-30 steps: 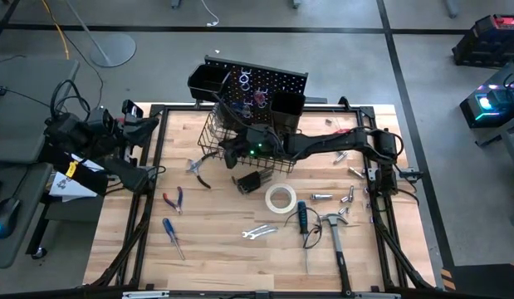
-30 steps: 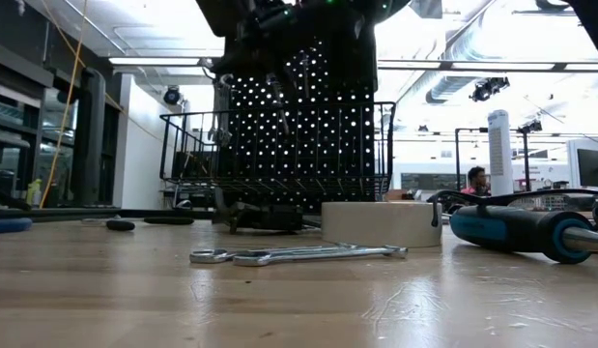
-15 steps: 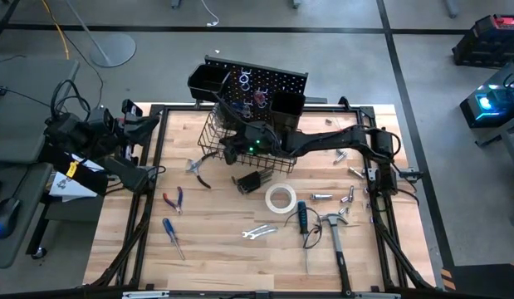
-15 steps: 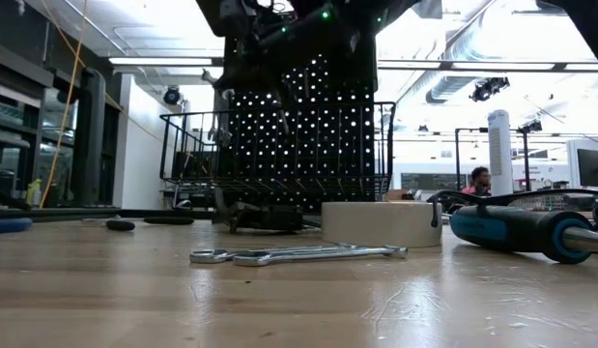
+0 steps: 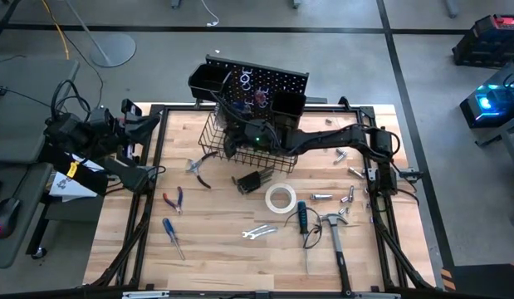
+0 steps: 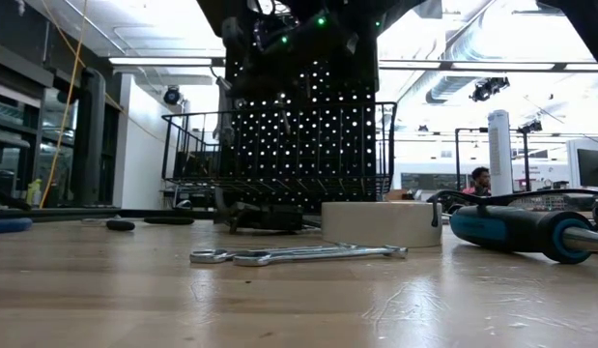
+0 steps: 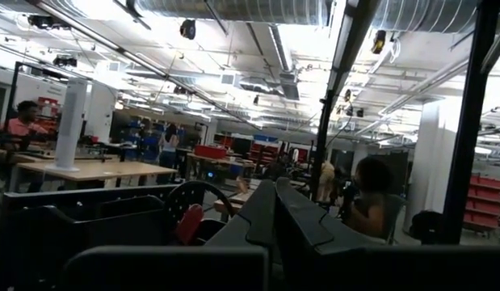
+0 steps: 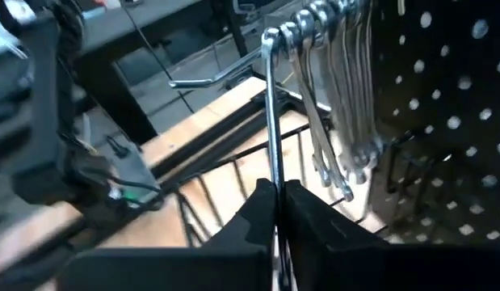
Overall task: Hang tools onto peg board
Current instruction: Hang the wrench on the peg board
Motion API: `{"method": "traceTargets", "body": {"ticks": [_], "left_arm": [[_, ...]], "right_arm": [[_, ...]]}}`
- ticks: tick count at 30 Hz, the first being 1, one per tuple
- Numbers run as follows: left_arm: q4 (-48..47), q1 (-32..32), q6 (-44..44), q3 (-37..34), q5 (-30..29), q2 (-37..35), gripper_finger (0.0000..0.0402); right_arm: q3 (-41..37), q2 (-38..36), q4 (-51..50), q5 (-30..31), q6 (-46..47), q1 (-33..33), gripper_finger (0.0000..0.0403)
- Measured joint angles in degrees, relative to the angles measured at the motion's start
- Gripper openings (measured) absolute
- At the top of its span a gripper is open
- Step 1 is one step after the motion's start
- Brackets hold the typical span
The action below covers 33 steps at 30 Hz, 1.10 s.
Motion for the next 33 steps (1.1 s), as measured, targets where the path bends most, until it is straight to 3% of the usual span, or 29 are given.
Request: {"method": "traceTargets", "body": {"ticks": [7, 14, 21, 25, 33], "left_arm": [[-0.52, 0.00, 0.09, 0.00, -0.09, 0.00, 0.0000], [-5.06, 0.02, 0.04, 0.00, -0.26, 0.00, 0.0000], [-18.03, 0.02, -7.79, -0.03, -0.82, 0.36, 0.0000], [-23.67, 0.02, -14.90, -1.49, -0.59, 2.49, 0.0000], [-26.17, -0.04, -24.97, -5.25, 6.53, 12.06, 0.0000]], "right_arm": [[-0.09, -0.16, -0.97, 1.02, -8.72, 0.00, 0.0117], [-0.11, -5.13, -11.03, 6.10, -15.96, 1.83, 0.0219], [-0.10, -12.59, -25.06, 4.44, -12.69, 5.65, 0.0231], [-0.09, -16.20, -27.00, 2.84, -9.75, 9.97, 0.0232], [-0.09, -16.64, -31.69, 6.83, -5.54, 20.53, 0.0232]]}}
